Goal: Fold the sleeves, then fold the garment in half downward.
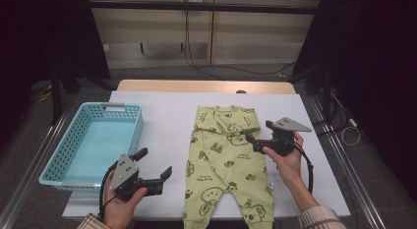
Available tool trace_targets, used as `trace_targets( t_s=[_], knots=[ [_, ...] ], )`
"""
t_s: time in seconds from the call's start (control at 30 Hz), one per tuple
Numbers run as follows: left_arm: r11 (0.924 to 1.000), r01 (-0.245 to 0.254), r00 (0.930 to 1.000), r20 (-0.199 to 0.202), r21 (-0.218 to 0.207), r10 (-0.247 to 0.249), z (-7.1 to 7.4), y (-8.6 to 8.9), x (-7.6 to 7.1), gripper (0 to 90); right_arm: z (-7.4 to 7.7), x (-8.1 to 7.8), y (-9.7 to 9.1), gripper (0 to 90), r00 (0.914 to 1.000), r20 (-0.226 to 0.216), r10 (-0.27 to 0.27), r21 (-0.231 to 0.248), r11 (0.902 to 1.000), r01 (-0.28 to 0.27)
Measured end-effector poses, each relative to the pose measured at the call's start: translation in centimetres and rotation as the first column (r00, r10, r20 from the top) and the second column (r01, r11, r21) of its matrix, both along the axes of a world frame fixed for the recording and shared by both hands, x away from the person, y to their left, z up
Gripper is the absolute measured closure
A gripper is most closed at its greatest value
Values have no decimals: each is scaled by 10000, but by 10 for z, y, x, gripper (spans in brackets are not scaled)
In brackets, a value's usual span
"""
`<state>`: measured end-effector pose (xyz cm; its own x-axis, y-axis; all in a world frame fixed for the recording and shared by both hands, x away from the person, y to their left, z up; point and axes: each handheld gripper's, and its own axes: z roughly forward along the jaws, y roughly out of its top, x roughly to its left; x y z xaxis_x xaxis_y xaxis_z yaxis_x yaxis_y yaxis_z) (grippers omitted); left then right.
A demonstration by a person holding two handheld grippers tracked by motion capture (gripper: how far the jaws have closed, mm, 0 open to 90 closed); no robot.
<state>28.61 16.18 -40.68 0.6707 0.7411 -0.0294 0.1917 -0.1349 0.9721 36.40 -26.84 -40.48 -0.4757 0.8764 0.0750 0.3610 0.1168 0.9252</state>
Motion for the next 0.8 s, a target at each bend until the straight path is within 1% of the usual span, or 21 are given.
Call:
trace_targets(
  t_s=[0.03, 0.07, 0.1, 0.13, 0.17, 0.2, 0.23, 0.3, 0.33, 0.37, 0.4, 0.43, 0.47, 0.53, 0.6, 0.63, 0.67, 0.7, 0.73, 0.8],
  knots=[
    [10000, -24, 10000, -32, 78, 25, 0, 0, 1, 40, 0, -4, -1, 23, 10000, 49, 10, 120, 9999, -11],
    [9999, -46, 10000, 1, 134, 46, 0, -1, 2, 39, 0, -8, -2, 33, 9999, 130, -59, 318, 9995, 55],
    [9998, -68, 10000, -21, 209, 69, 0, -2, 3, 39, 0, -12, -3, 35, 9998, 183, -96, 334, 9994, 90],
    [9998, -72, 9999, -91, 168, 73, 0, -4, 4, 38, 0, -15, -4, 36, 9998, 142, -155, 354, 9993, 150],
    [9996, -50, 9999, -129, 267, 53, 0, -5, 5, 34, -1, -17, -5, 39, 9996, 105, -264, 419, 9988, 259],
    [9995, -49, 9999, -158, 318, 54, 0, -7, 6, 32, -2, -19, -6, 49, 9990, 67, -440, 334, 9985, 437],
    [9995, -31, 9999, -151, 312, 36, 0, -8, 7, 33, -3, -21, -6, 56, 9988, 7, -484, 259, 9985, 484],
    [9994, 5, 9997, -235, 353, 4, 0, -11, 9, 33, -4, -27, -7, 51, 9990, -83, -432, 6, 9991, 432],
    [9988, 96, 9995, -316, 476, -81, 0, -12, 11, 33, -5, -29, -8, 55, 9991, -53, -423, -17, 9991, 423],
    [9990, 141, 9991, -393, 431, -124, 0, -14, 12, 33, -5, -32, -8, 51, 9991, -127, -407, -4, 9992, 407],
    [9990, 187, 9989, -446, 396, -169, 0, -16, 13, 33, -5, -35, -8, 48, 9992, -110, -395, -18, 9992, 395],
    [9983, 267, 9988, -421, 522, -246, 0, -18, 14, 33, -5, -37, -9, 52, 9994, -58, -344, -88, 9994, 343],
    [9978, 327, 9987, -416, 574, -303, 0, -19, 16, 33, -5, -40, -9, 51, 9995, -116, -296, -76, 9995, 296],
    [9974, 380, 9978, -574, 618, -345, 0, -23, 20, 33, -5, -45, -10, 50, 9997, -107, -242, -195, 9995, 240],
    [9963, 558, 9958, -758, 651, -508, -1, -27, 24, 35, -6, -48, -11, 54, 9997, -187, -181, -42, 9998, 180],
    [9952, 662, 9947, -837, 724, -601, -2, -29, 25, 47, -6, -49, -11, 54, 9997, -193, -157, -88, 9998, 155],
    [9951, 752, 9939, -856, 648, -696, -3, -31, 27, 58, -6, -51, -11, 57, 9996, -182, -199, -67, 9998, 198],
    [9938, 736, 9938, -889, 831, -662, -4, -33, 29, 57, -7, -52, -11, 63, 9993, -318, -212, -77, 9998, 210],
    [9926, 787, 9932, -933, 926, -700, -5, -35, 31, 57, -8, -53, -10, 64, 9991, -395, -145, -64, 9999, 142],
    [9903, 891, 9911, -1086, 1062, -775, -7, -40, 36, 55, -12, -55, -8, 72, 9988, -459, -141, -264, 9996, 129]
  ],
)
